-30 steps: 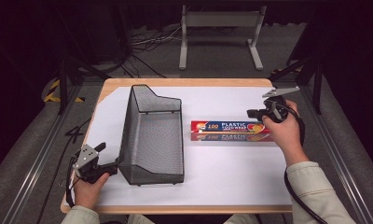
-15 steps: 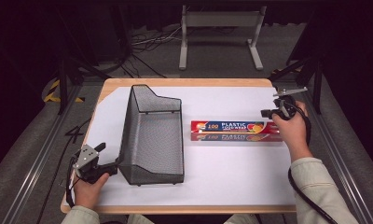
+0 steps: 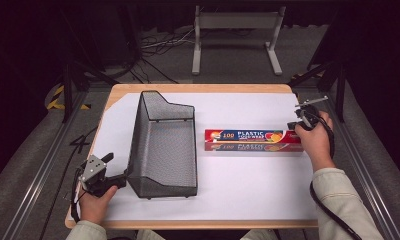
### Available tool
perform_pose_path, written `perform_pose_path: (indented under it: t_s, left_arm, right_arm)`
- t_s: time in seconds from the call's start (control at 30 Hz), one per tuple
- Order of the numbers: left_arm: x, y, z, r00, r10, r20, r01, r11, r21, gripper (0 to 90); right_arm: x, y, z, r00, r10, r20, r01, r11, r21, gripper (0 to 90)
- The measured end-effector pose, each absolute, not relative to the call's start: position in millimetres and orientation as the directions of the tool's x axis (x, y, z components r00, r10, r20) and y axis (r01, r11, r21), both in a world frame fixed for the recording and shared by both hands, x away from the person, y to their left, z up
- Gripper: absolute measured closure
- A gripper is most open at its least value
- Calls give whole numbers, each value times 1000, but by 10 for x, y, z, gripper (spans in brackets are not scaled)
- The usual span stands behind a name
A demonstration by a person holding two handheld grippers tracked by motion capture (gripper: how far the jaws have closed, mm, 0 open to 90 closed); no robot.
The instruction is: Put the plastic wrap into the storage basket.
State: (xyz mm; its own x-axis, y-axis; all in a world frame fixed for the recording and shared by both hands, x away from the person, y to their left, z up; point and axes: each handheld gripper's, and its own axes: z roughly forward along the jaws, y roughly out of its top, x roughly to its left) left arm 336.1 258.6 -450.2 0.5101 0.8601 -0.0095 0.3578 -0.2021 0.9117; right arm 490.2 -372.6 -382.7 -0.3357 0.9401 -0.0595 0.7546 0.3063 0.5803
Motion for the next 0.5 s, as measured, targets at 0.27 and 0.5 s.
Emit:
perform_pose_path:
  t_s: [0.27, 0.5]
  left_arm:
    - [3353, 2594, -4496, 507, 862, -11, 357, -198, 913, 167]
    - [3355, 2593, -4492, 506, 862, -11, 354, -195, 915, 167]
  right_arm:
    - [4890, -3729, -3840, -342, 937, -69, 761, 319, 565, 900]
    - [4837, -3727, -3809, -363, 931, -47, 801, 337, 494, 900]
